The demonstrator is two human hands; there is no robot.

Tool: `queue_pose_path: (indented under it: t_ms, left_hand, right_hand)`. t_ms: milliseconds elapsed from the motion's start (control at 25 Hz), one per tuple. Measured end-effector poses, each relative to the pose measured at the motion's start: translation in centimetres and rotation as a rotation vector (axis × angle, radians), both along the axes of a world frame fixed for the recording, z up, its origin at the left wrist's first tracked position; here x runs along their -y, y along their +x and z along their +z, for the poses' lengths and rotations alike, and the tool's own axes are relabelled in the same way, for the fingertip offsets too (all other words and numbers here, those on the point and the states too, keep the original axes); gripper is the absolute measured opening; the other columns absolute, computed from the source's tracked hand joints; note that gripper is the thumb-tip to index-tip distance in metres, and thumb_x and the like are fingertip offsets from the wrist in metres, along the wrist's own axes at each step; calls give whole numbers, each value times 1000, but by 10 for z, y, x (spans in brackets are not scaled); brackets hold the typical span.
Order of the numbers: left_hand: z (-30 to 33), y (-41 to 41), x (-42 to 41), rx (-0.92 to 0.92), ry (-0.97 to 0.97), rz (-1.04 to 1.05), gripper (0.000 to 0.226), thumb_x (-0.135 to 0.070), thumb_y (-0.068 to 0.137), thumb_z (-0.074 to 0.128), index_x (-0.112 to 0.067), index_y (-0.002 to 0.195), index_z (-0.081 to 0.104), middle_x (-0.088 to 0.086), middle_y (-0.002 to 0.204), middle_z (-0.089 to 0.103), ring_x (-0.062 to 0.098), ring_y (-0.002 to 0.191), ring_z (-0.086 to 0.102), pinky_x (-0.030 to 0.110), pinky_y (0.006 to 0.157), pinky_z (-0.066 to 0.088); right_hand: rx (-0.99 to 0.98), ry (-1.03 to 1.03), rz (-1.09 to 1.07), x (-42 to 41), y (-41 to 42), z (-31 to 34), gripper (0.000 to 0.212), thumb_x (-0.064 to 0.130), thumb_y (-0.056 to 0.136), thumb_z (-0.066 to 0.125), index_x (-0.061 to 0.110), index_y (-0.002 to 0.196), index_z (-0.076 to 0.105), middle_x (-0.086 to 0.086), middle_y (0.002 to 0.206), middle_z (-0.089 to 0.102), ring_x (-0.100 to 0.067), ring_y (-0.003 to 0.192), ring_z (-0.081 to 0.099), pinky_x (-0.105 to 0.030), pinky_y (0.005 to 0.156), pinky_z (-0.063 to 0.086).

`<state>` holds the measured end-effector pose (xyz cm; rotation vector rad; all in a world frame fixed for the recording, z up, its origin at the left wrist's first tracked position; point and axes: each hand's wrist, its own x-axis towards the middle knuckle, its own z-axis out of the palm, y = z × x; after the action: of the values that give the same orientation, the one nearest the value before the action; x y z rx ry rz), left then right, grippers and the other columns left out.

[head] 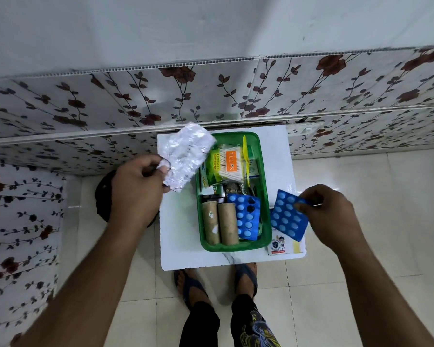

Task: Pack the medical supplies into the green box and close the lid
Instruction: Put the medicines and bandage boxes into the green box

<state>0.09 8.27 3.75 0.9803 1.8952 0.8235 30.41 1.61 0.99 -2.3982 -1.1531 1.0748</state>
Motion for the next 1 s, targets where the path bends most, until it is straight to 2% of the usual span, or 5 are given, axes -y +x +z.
queue_pose_path:
  t_ms: [280, 400, 560, 720, 1000]
  left_hand:
    - [3, 61, 2, -300, -73, -625, 25, -12, 86, 66, -24, 107, 72, -3, 88, 64, 17, 80, 59, 23, 71, 39]
    - [0, 65, 19, -421, -135, -738, 25, -11, 85, 65, -29, 101, 71, 3, 93, 70, 21, 81, 61, 28, 69, 44]
    - [-4, 65, 33, -608, -131, -828, 26, -12, 84, 61, -30, 98, 71, -4, 99, 73, 23, 94, 64, 37, 87, 43]
    - [-4, 71, 40, -873, -50, -977, 22, -35, 83, 67, -30, 104, 68, -4, 101, 66, 22, 102, 53, 37, 78, 26]
    - [-16, 63, 50, -868, 110, -1017, 31, -25, 82, 66, -31, 111, 62, -9, 89, 70, 18, 93, 49, 34, 68, 11]
  right_hand:
    - [-95, 184, -92, -12, 16, 27, 11, 12, 85, 72, 19, 88, 63, 1, 86, 65, -17, 79, 60, -23, 59, 40]
    - [-120, 188, -104, -12, 15, 27, 14, 12, 85, 72, 23, 83, 62, 2, 86, 66, -17, 81, 60, -24, 60, 42]
    - [-159, 190, -112, -12, 11, 26, 17, 12, 85, 71, 25, 79, 61, 2, 85, 65, -14, 77, 60, -24, 59, 42]
    - [-173, 189, -107, -14, 9, 29, 17, 13, 85, 71, 26, 79, 62, 3, 84, 65, -15, 77, 60, -26, 61, 42]
    - [-188, 242, -138, -17, 3, 48, 21, 12, 88, 67, 29, 98, 67, -4, 90, 67, -12, 71, 62, -26, 56, 45]
